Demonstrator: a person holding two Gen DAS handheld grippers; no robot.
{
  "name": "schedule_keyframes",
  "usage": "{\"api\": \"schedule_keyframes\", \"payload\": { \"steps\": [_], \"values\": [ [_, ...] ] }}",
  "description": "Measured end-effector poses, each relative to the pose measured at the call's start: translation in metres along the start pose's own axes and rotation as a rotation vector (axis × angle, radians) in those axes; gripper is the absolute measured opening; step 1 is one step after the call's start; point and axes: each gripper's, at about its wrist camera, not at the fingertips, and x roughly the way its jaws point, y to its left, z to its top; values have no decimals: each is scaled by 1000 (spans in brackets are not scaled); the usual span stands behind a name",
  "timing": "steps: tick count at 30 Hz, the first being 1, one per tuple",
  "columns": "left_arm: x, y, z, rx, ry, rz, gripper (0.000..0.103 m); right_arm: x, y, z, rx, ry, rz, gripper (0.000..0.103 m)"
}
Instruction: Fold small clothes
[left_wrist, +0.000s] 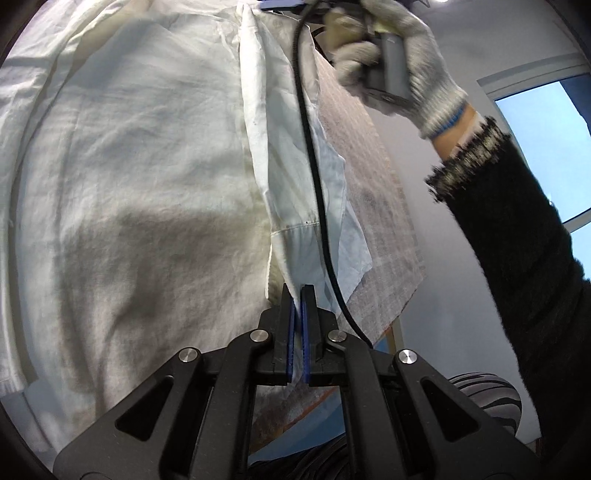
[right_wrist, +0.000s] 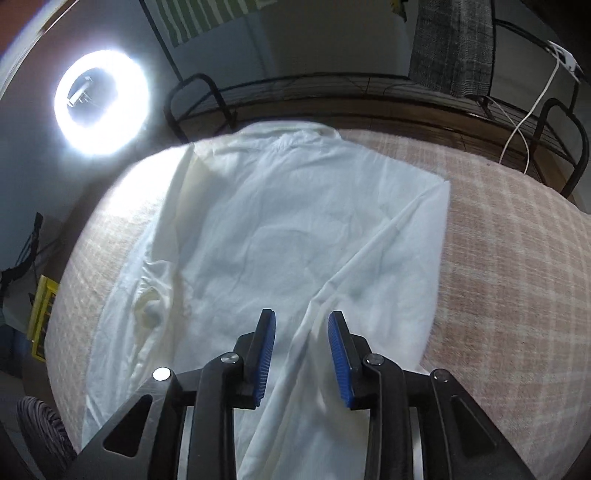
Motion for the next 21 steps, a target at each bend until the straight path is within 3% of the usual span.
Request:
{"api": "schedule_keyframes", "payload": {
  "steps": [6,14,16,19,21],
  "values": [
    [-12,-8,2,78,-9,99,1,-58,-12,-29,42,-69,-6,31],
    [-24,-24,4,174,-47,183,2,-120,-31,-106,118,-94,34,33],
    [-24,-26,4,192,-49,198,9,-131,-34,-128,134,-86,50,33],
    [-26,-29,3,205,-66,208,30,-142,-36,-164,168,-78,84,33],
    [-31,-24,4,201,-82,208,30,-145,-35,-186,185,-74,96,33]
  ]
}}
